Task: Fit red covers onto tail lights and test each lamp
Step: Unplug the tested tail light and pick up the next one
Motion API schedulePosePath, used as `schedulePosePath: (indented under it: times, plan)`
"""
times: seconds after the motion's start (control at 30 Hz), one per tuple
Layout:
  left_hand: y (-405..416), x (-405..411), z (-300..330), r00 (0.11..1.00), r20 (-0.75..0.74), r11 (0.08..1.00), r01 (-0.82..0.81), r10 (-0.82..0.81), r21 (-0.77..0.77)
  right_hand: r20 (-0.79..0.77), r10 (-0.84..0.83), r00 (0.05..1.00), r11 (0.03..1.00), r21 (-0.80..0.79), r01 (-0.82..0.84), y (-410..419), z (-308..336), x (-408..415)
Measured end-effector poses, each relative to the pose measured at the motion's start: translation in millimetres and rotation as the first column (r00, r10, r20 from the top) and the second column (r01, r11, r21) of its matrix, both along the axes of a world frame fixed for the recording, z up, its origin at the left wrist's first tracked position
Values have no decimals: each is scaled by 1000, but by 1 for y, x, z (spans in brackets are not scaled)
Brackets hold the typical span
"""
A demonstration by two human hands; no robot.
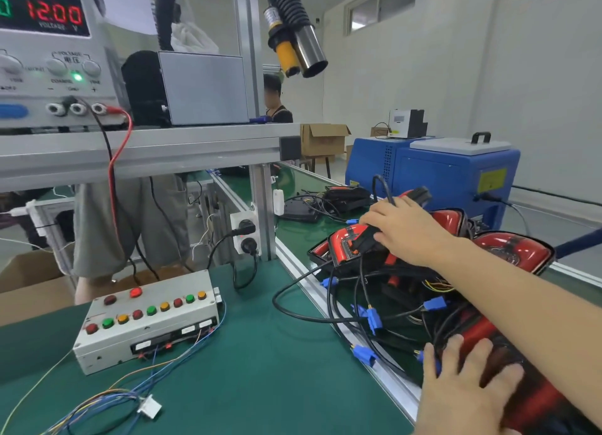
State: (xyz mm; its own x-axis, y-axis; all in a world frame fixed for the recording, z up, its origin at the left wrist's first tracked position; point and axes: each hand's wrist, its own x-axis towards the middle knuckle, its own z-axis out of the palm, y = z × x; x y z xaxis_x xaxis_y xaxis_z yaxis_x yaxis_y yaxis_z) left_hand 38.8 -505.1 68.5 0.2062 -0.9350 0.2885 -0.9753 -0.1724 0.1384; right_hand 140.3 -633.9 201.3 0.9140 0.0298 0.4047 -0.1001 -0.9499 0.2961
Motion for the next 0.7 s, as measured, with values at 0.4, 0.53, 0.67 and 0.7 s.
schedulePosePath:
  times: [0.4, 0.53, 0.67, 0.7]
  plan:
    - [93, 2, 17, 947, -16, 946, -320, 321, 49, -92, -101, 991, 991, -98, 92, 19, 9, -11]
    - [98, 18, 34, 960, -202, 978, -176, 196, 114, -103, -137, 985, 982, -146, 121, 25, 11, -13]
    - [87, 26, 21, 994, 87, 993, -54, 63, -107, 37, -231, 972, 972, 41, 230, -5, 29, -12]
    - [86, 37, 12, 954, 265, 976, -86, 138, -199, 35, -228, 973, 968, 112, 223, -14, 33, -11]
